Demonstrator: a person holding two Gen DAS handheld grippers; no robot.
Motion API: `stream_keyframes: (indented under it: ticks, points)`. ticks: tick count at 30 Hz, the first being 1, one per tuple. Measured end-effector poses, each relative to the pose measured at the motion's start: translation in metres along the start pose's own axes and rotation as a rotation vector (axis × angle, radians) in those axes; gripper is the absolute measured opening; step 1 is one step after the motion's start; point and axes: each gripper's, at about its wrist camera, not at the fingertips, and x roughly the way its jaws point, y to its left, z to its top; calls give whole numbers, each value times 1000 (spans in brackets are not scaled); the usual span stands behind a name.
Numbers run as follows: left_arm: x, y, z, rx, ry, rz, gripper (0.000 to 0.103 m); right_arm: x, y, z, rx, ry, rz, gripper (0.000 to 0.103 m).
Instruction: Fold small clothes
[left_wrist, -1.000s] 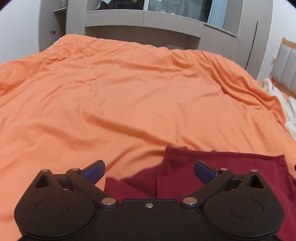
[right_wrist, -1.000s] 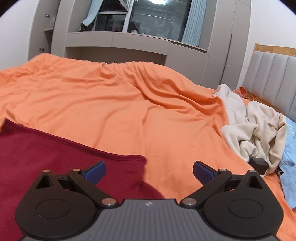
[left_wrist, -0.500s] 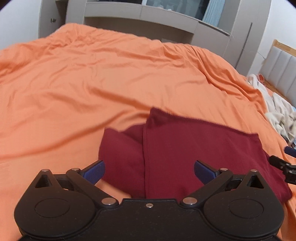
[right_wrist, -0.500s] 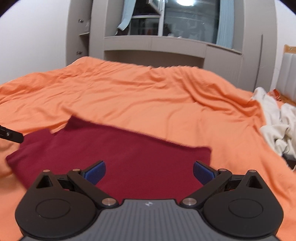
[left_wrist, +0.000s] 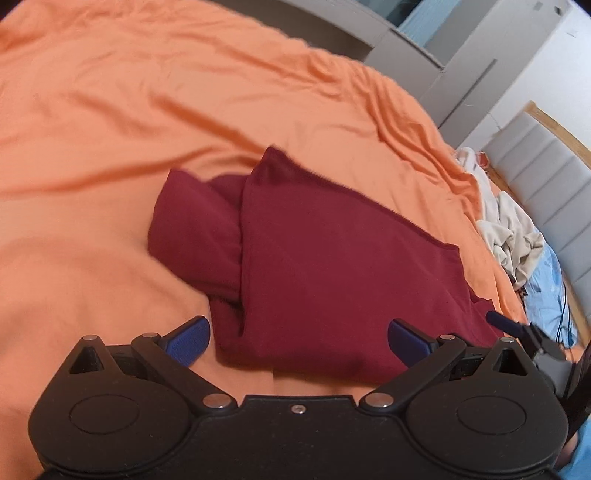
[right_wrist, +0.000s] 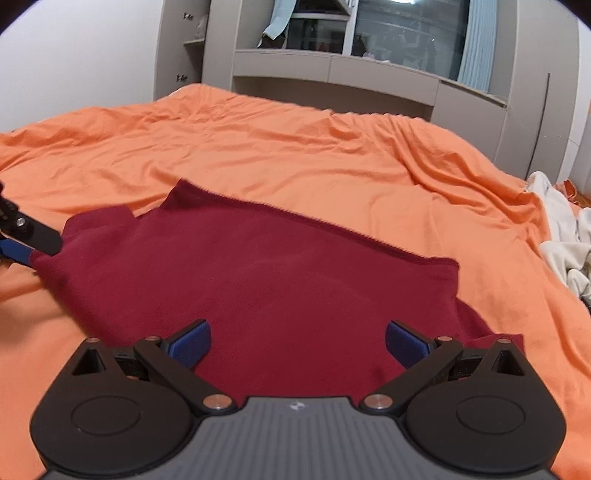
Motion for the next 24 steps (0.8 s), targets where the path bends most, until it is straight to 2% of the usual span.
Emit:
stream_keyframes:
  ticks: [10,24]
  points:
    - [17,5,5,-72,-7,17,102,8,5,-6,-2,27,9,103]
    - [27,0,10,-72,-10,56,102,6,6,-10,1,9,7,103]
